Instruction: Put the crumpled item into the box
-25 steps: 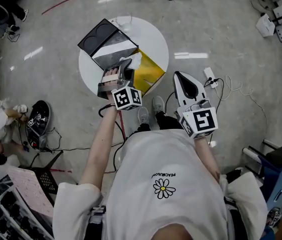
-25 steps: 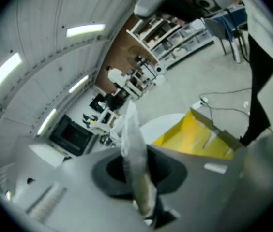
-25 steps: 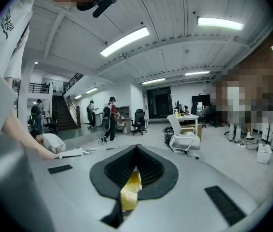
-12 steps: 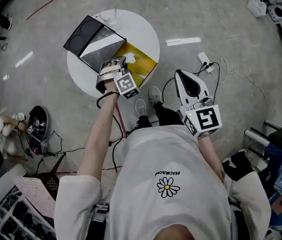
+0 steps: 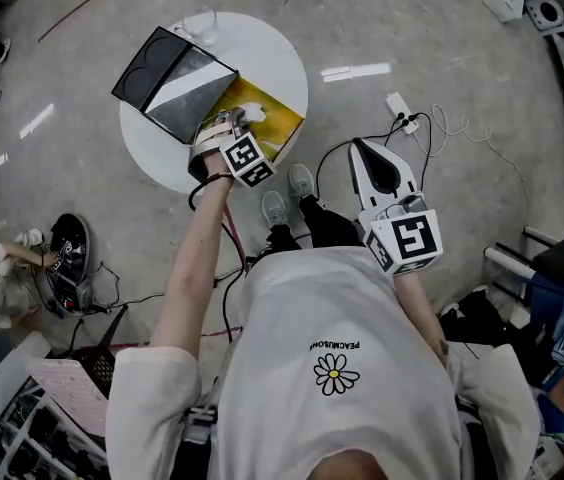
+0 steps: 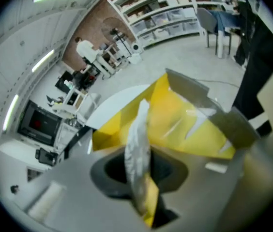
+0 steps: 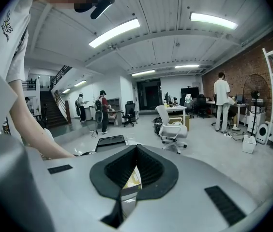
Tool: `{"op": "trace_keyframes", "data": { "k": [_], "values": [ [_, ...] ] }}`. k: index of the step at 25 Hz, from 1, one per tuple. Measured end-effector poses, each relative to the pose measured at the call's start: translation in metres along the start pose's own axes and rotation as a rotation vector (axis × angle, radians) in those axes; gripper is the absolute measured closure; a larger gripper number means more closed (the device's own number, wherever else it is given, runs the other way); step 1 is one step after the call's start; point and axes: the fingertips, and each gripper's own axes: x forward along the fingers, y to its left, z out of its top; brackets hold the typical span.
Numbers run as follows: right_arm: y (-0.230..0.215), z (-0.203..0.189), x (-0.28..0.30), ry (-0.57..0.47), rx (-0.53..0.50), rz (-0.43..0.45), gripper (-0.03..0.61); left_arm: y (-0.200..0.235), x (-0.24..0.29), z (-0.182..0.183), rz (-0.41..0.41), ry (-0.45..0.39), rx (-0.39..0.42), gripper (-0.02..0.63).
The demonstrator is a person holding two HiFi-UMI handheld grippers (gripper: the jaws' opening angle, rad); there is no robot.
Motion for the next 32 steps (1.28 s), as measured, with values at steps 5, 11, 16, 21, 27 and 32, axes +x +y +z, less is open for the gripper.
{"op": "trace_keyframes", "data": {
  "k": [5,11,16,21,27,32],
  "values": [
    [0.007,0.002,0.001,-0.006,0.0,0.009,0.578,-0.007,-0.003,0.003,-0.106,-0.049,-0.084,0.474],
    [0.014,0.001,0.001,-0.012,-0.006,0.024,0.578,-0.013,-0.003,0.001,-0.162,-0.064,-0.15,0.42],
    [0.015,0.002,-0.001,-0.015,-0.007,0.032,0.578,-0.016,-0.005,0.002,-0.229,-0.065,-0.205,0.382],
    [0.02,0.001,0.0,-0.019,-0.007,0.037,0.578,-0.02,-0.007,0.004,-0.293,-0.079,-0.212,0.279],
    [0.023,0.001,-0.002,-0.029,-0.012,0.047,0.578,-0.023,-0.008,0.007,-0.29,-0.09,-0.194,0.252],
    [0.024,0.002,-0.002,-0.037,-0.011,0.052,0.578,-0.016,-0.013,0.014,-0.266,-0.108,-0.195,0.241]
  ]
}}
